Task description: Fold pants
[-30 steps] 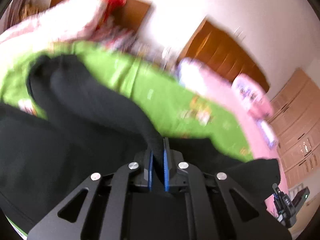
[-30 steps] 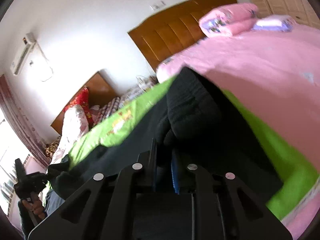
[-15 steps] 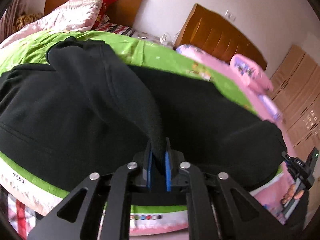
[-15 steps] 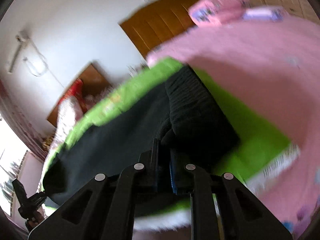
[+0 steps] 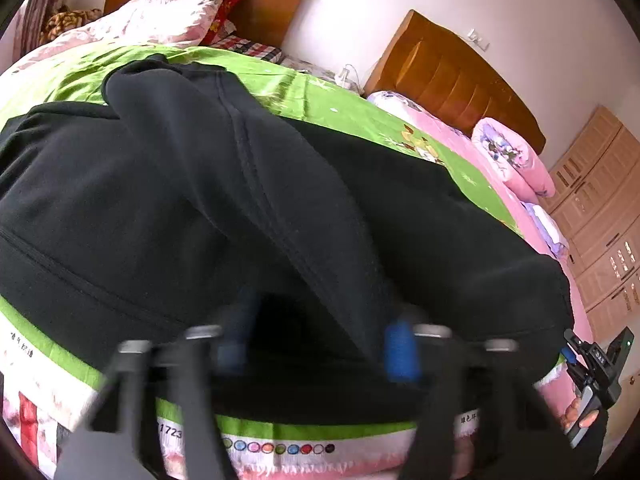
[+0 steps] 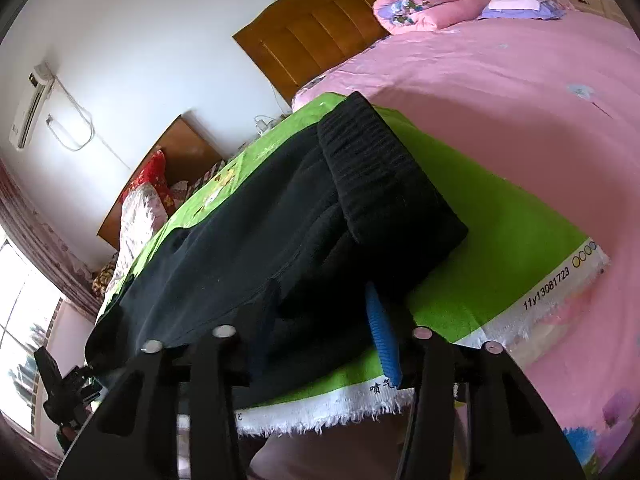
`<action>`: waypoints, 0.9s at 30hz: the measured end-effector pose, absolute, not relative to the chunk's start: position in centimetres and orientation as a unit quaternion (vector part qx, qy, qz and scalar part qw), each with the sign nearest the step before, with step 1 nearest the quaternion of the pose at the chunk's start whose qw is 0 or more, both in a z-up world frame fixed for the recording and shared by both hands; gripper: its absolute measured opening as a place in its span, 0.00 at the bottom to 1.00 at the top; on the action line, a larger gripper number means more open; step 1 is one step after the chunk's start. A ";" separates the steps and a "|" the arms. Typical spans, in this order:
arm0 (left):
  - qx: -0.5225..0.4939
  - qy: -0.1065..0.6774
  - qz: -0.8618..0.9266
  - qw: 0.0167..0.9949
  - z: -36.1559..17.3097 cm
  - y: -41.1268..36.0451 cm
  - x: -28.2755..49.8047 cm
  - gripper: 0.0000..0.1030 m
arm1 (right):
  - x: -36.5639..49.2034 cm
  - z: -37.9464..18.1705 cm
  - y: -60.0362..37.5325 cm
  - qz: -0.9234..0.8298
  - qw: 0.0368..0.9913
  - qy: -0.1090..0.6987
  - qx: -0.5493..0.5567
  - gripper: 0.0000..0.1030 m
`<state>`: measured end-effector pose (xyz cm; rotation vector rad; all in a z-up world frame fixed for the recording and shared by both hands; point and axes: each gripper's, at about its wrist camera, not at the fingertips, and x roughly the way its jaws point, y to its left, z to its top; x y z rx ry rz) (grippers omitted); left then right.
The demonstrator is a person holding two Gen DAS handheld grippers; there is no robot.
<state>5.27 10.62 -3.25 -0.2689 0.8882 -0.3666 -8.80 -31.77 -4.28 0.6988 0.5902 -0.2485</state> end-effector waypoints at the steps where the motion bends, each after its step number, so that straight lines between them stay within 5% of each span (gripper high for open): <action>1: -0.123 0.426 -0.187 0.877 -3.2 10.3 5.2 0.18 | -8.8 -4.2 -31.6 -0.119 0.895 0.278 0.328 0.20; 2: -0.118 0.420 -0.186 0.881 -3.0 10.1 5.0 0.13 | -8.9 -4.0 -31.7 -0.119 0.896 0.273 0.329 0.12; 9: -0.122 0.348 -0.197 0.908 1.9 11.4 3.4 0.12 | -10.4 -0.3 -30.6 -0.109 0.917 0.237 0.302 0.11; 16: -0.095 0.424 -0.174 0.884 -3.5 11.2 4.2 0.13 | -10.7 -4.7 -31.7 -0.126 0.890 0.284 0.332 0.11; 27: -0.089 0.415 -0.175 0.888 -3.4 11.4 3.8 0.16 | -11.0 -5.0 -31.2 -0.144 0.892 0.287 0.318 0.11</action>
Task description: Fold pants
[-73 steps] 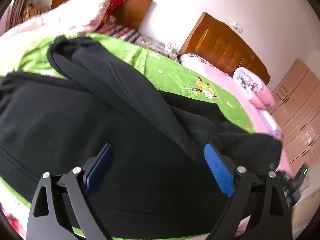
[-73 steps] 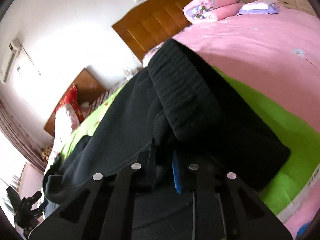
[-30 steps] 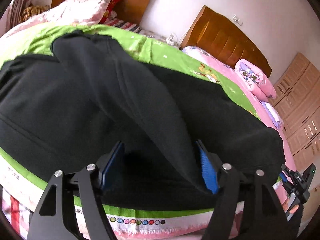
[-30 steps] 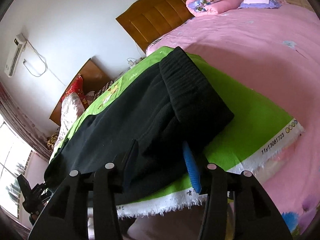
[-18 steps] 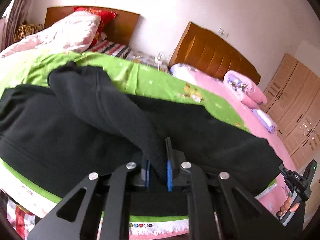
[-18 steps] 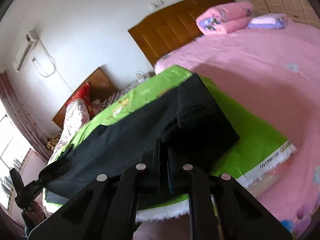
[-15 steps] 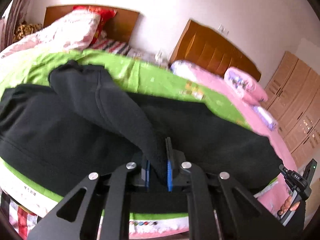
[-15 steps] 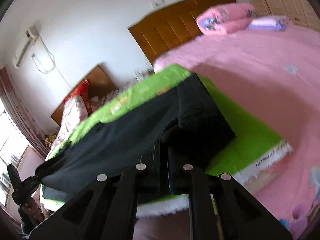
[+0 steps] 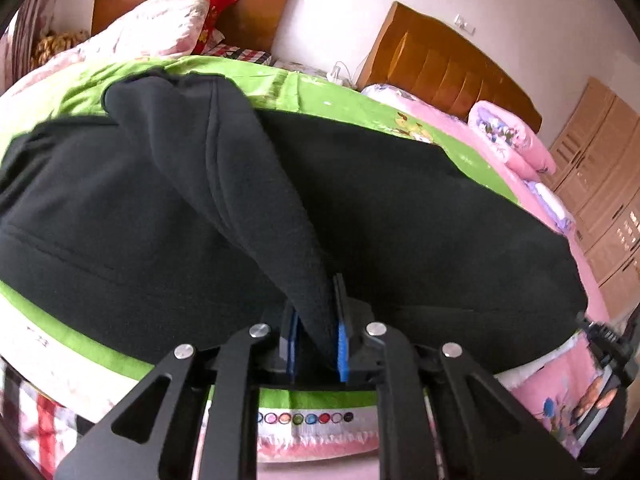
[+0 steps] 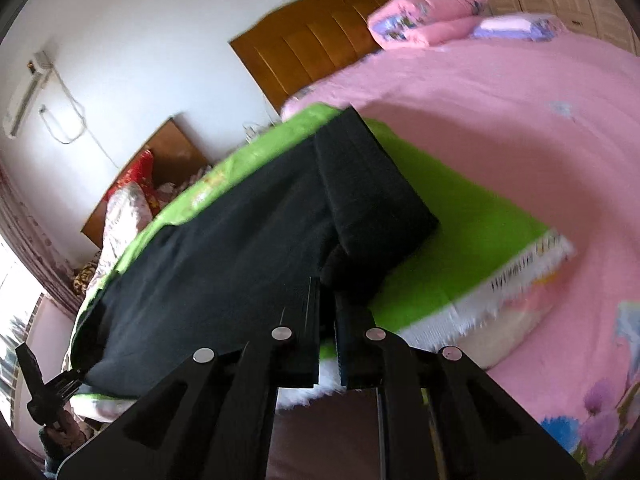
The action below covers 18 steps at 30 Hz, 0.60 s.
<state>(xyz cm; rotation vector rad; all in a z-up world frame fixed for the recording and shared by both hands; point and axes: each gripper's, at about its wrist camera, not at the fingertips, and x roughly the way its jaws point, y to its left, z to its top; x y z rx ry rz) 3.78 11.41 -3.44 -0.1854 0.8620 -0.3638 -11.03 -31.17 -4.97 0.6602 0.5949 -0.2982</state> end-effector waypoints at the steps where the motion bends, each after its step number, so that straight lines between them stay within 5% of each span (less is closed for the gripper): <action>1: -0.087 0.414 -0.175 0.889 -3.4 11.4 3.7 0.17 | -11.1 -5.1 -31.1 -0.143 0.894 0.284 0.316 0.11; 9: -0.082 0.404 -0.175 0.894 -2.6 11.3 3.5 0.20 | -12.4 -2.2 -29.8 -0.154 0.909 0.255 0.291 0.11; 15: -0.084 0.414 -0.171 0.890 -3.6 11.6 4.0 0.28 | -11.6 -5.1 -30.2 -0.161 0.893 0.295 0.298 0.11; 16: -0.080 0.414 -0.172 0.890 -3.5 11.6 4.0 0.31 | -11.6 -4.8 -30.2 -0.161 0.894 0.295 0.297 0.12; 18: -0.070 0.411 -0.169 0.893 -3.0 11.7 3.7 0.72 | -11.8 -4.1 -30.5 -0.155 0.891 0.301 0.303 0.13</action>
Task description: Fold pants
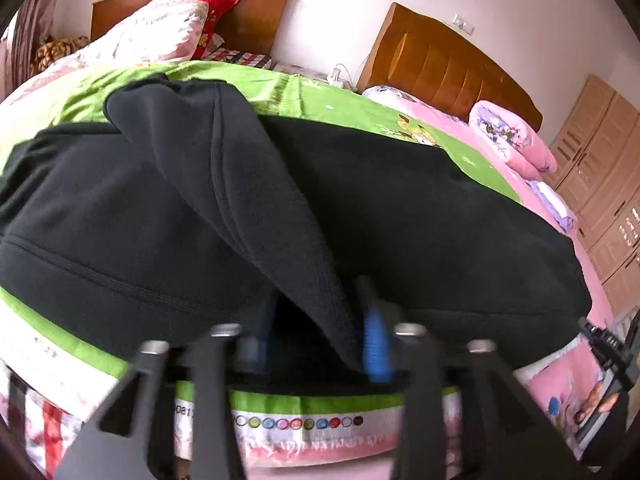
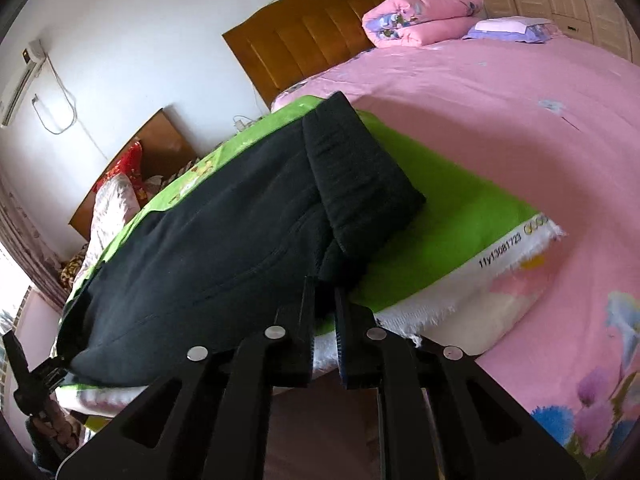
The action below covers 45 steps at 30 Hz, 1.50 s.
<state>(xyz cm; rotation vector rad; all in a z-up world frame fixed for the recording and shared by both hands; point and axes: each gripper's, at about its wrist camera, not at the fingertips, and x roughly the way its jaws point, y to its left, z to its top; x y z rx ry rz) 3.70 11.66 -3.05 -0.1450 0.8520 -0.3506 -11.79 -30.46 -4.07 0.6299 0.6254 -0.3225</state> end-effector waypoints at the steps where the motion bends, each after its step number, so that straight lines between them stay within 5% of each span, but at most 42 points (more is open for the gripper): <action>1: -0.064 0.401 -0.155 0.901 -2.6 12.0 3.4 0.81 | -12.1 -3.7 -30.6 -0.157 0.888 0.302 0.308 0.13; 7: -0.077 0.367 -0.121 0.919 -0.7 14.4 2.4 0.85 | -13.0 -0.8 -28.4 -0.169 0.909 0.271 0.269 0.17; 10: -0.082 0.358 -0.127 0.921 0.6 14.4 2.8 0.86 | -10.9 0.4 -25.6 -0.135 0.928 0.262 0.229 0.48; 11: -0.077 0.356 -0.128 0.922 0.9 14.2 3.0 0.87 | -9.8 0.7 -24.4 -0.118 0.934 0.258 0.215 0.72; 12: -0.063 0.359 -0.123 0.923 1.1 13.6 3.4 0.88 | -8.5 1.1 -23.0 -0.094 0.942 0.253 0.202 0.77; 25: 0.105 0.448 -0.004 0.888 1.3 9.8 16.5 0.90 | 10.2 1.4 -5.5 0.086 0.927 0.364 -0.004 0.87; 26: 0.109 0.466 -0.004 0.878 0.6 9.7 17.3 0.81 | 10.8 0.9 -4.8 0.085 0.924 0.372 -0.009 0.87; 27: 0.111 0.484 -0.002 0.868 -0.4 9.8 18.0 0.56 | 11.4 0.5 -4.5 0.086 0.920 0.381 -0.010 0.87; 29: 0.098 0.494 -0.003 0.864 -1.5 10.6 18.0 0.26 | 12.0 -0.4 -4.4 0.090 0.915 0.394 -0.005 0.87; 31: 0.061 0.462 -0.011 0.885 -1.1 12.2 16.8 0.09 | 12.1 -1.7 -4.7 0.082 0.909 0.410 -0.003 0.87; 33: 0.003 0.415 -0.012 0.910 0.4 14.9 14.5 0.09 | 12.4 -2.4 -5.2 0.082 0.904 0.419 0.009 0.87; 38: -0.147 0.394 -0.030 0.907 0.3 21.9 9.2 0.10 | 12.8 -2.4 -5.7 0.083 0.904 0.419 0.036 0.87; 44: -0.168 0.396 -0.079 0.899 -1.4 28.3 6.2 0.78 | 13.0 -2.3 -5.8 0.083 0.903 0.420 0.039 0.87; 45: -0.170 0.376 -0.054 0.909 -0.5 29.8 5.9 0.80 | 13.2 -2.4 -5.9 0.082 0.903 0.421 0.040 0.87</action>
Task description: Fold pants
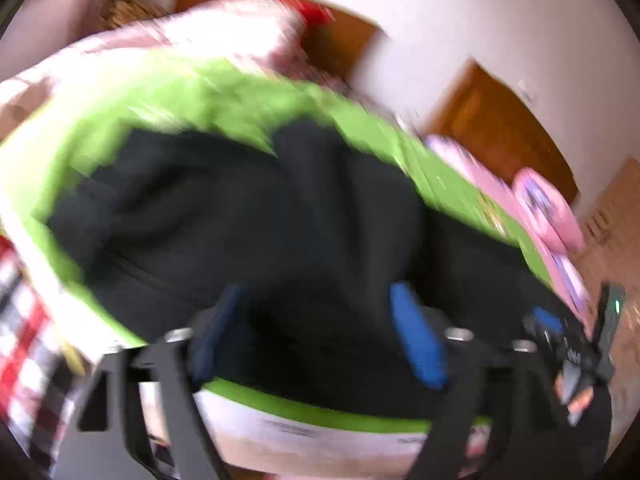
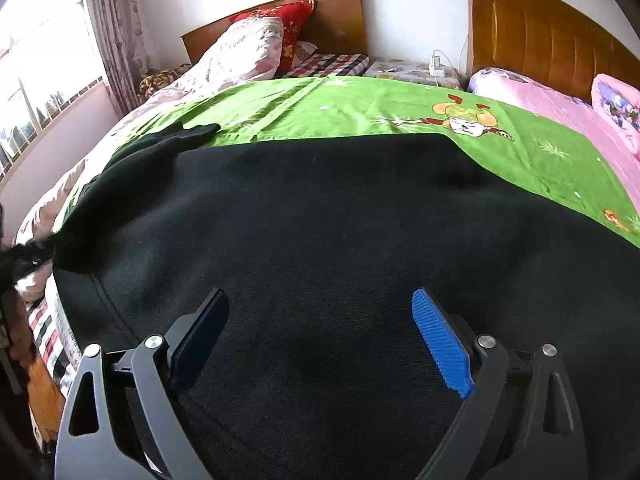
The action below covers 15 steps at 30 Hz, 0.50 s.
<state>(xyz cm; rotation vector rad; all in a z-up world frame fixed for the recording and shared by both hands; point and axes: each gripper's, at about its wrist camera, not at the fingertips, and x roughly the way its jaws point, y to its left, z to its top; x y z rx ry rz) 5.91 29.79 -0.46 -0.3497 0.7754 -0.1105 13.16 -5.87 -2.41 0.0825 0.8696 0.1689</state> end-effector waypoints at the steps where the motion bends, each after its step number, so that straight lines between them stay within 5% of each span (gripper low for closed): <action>1: -0.168 0.352 -0.013 0.921 0.8 31.9 5.9 0.83 | 13.2 -2.4 -5.9 0.080 0.902 0.421 0.041 0.87; 4: -0.182 0.343 0.019 0.921 1.9 37.6 8.4 0.92 | 13.3 -2.6 -5.8 0.078 0.901 0.424 0.040 0.87; 9: -0.218 0.408 -0.020 0.887 -1.1 44.5 14.8 0.81 | 13.4 -2.6 -5.7 0.076 0.901 0.426 0.036 0.87; 15: -0.148 0.455 -0.049 0.877 -3.9 44.5 17.3 0.80 | 13.5 -2.8 -5.6 0.069 0.898 0.433 0.039 0.88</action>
